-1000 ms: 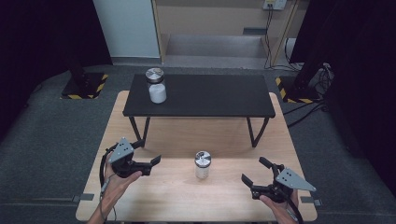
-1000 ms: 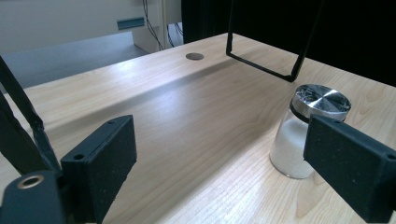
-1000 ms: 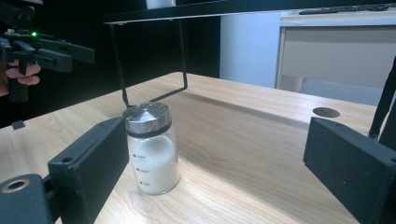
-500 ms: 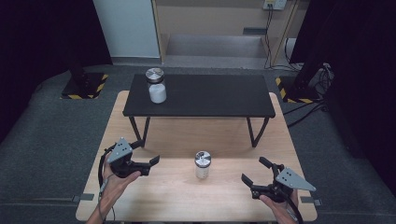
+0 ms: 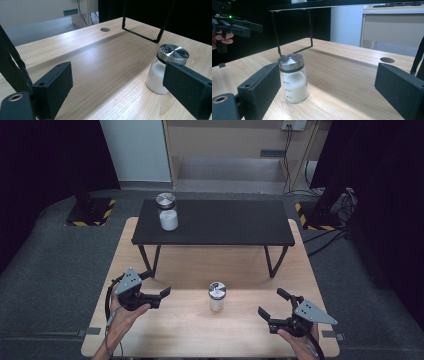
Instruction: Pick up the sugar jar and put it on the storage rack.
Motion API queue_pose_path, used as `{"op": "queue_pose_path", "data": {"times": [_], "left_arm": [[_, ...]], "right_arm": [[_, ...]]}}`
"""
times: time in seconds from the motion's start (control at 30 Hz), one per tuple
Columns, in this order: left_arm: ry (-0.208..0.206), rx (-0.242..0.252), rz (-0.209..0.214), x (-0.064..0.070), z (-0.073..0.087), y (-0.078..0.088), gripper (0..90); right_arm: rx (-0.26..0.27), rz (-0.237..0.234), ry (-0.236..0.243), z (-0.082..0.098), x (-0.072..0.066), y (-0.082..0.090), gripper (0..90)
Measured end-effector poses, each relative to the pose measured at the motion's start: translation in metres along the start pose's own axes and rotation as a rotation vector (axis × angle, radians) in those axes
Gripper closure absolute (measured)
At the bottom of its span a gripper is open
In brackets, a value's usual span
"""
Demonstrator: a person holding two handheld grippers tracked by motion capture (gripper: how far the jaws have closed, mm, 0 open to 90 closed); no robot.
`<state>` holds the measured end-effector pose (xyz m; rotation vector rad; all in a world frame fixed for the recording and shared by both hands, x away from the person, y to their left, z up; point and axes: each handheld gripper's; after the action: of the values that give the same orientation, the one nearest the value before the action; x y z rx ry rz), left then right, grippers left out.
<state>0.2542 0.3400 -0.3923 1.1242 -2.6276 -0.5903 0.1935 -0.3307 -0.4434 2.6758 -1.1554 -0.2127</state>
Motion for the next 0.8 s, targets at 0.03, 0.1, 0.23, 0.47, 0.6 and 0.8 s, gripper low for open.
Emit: {"op": "queue_pose_path", "data": {"times": [0.03, 0.1, 0.23, 0.47, 0.6, 0.8], "left_arm": [[0.001, -0.001, 0.001, 0.0, 0.0, 0.0, 8.3], [0.0, -0.005, 0.001, 0.0, 0.0, 0.0, 8.3], [0.005, -0.003, 0.001, -0.002, 0.001, 0.002, 8.2], [0.034, 0.016, -0.004, -0.006, 0.004, 0.007, 8.1], [0.044, 0.017, -0.011, -0.009, 0.005, 0.007, 8.1], [0.048, 0.021, -0.011, -0.009, 0.006, 0.008, 8.1]], "right_arm": [[-0.001, -0.002, 0.002, 0.0, 0.0, 0.0, 6.5], [-0.008, -0.007, 0.015, -0.001, 0.002, 0.001, 6.4], [-0.029, -0.015, 0.042, -0.006, 0.003, 0.002, 5.8], [-0.047, -0.052, 0.05, -0.019, 0.004, 0.0, 4.9], [-0.045, -0.063, 0.071, -0.028, 0.001, 0.001, 4.4], [-0.078, -0.071, 0.08, -0.054, 0.008, 0.013, 3.0]]}}
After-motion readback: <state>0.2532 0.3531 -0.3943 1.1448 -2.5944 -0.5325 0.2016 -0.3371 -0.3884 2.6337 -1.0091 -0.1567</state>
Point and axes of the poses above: each handheld gripper's, and its own axes: y roughly backward along the jaws, z roughly out of its underside, x roughly to its right, and after that the axes turned 8 degrees about -x, right-handed
